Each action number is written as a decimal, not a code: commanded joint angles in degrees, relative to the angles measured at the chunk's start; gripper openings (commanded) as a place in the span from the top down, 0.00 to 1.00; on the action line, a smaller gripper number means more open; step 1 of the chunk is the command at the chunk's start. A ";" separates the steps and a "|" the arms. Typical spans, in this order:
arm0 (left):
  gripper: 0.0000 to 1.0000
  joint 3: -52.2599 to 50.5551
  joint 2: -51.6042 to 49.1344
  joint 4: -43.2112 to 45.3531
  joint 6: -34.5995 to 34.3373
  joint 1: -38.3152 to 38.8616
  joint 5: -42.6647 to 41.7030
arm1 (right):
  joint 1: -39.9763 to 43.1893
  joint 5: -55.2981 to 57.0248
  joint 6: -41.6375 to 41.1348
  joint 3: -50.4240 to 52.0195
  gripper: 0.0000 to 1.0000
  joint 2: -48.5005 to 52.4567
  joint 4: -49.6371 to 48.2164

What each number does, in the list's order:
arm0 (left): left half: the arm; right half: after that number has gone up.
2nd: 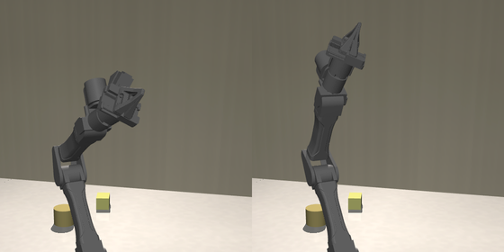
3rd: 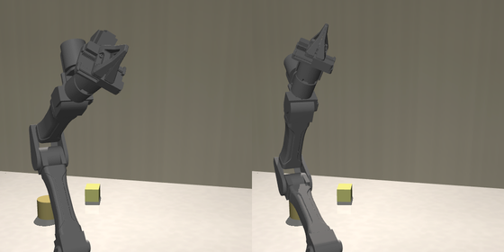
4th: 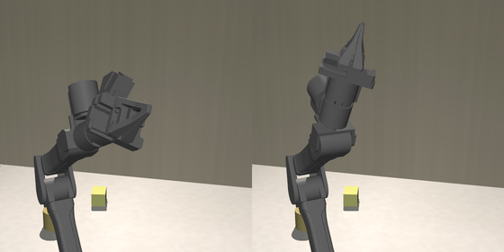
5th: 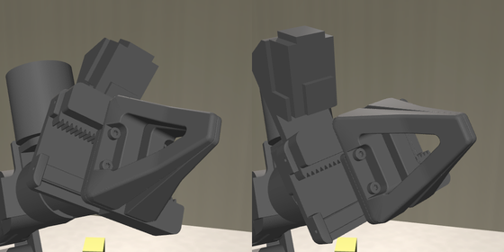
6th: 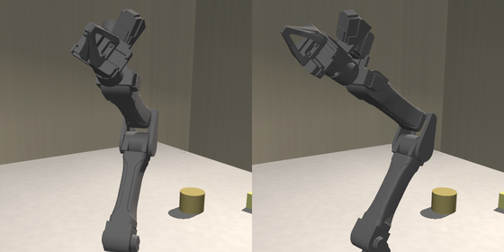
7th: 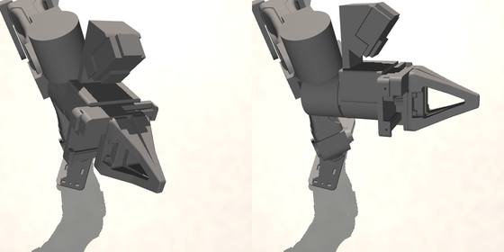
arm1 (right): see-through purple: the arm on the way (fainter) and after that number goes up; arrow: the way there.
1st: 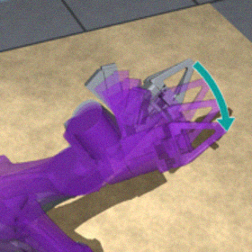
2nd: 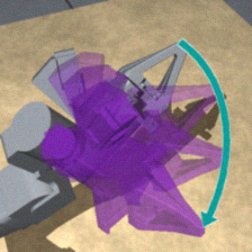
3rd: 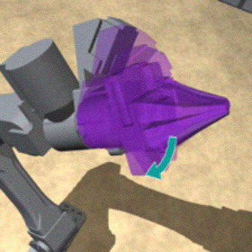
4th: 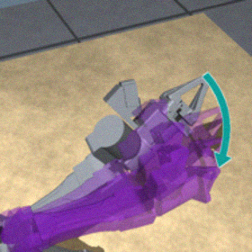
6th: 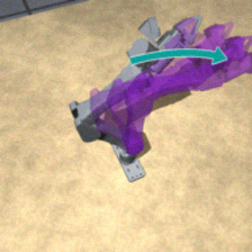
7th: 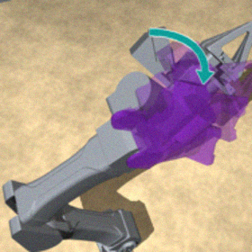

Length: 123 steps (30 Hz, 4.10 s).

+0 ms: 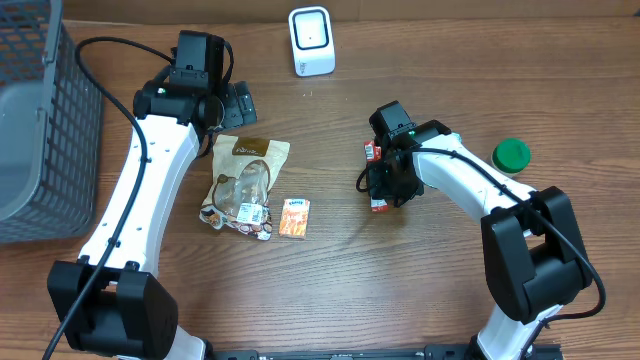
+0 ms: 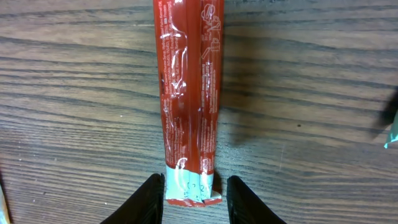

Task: Scan the item barcode
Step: 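Lower the right gripper and grasp the red stick snack, then lift the red stick toward the white scanner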

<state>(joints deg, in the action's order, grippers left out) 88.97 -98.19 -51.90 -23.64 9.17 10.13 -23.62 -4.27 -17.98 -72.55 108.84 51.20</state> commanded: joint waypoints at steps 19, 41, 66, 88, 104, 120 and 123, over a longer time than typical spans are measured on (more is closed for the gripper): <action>0.00 0.76 0.07 0.07 -0.37 0.17 0.37 | 0.13 2.05 0.09 8.96 0.91 -0.44 -8.55; 0.00 0.76 0.07 0.07 -0.37 0.17 0.37 | 0.13 1.62 0.44 8.96 0.88 -0.44 -8.81; 0.00 0.76 0.07 0.07 -0.37 0.17 0.37 | 0.11 0.70 7.82 2.34 0.96 -8.94 1.01; 0.00 0.76 0.07 0.07 -0.37 0.17 0.37 | 0.11 -33.07 57.09 2.34 0.96 -37.57 17.33; 0.00 0.76 0.07 0.07 -0.37 0.17 0.37 | 0.13 -32.15 56.85 2.36 0.96 -37.03 15.12; 0.00 0.76 0.07 0.07 -0.37 0.17 0.37 | 0.13 -4.81 33.14 -16.94 0.97 -21.62 9.09; 0.00 0.76 0.07 0.07 -0.37 0.17 0.37 | 0.11 1.51 33.16 -24.39 0.97 -14.58 7.85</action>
<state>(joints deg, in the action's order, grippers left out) 88.97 -98.19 -51.92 -23.64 9.17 10.13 -23.64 -10.96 16.27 -90.50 88.84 60.69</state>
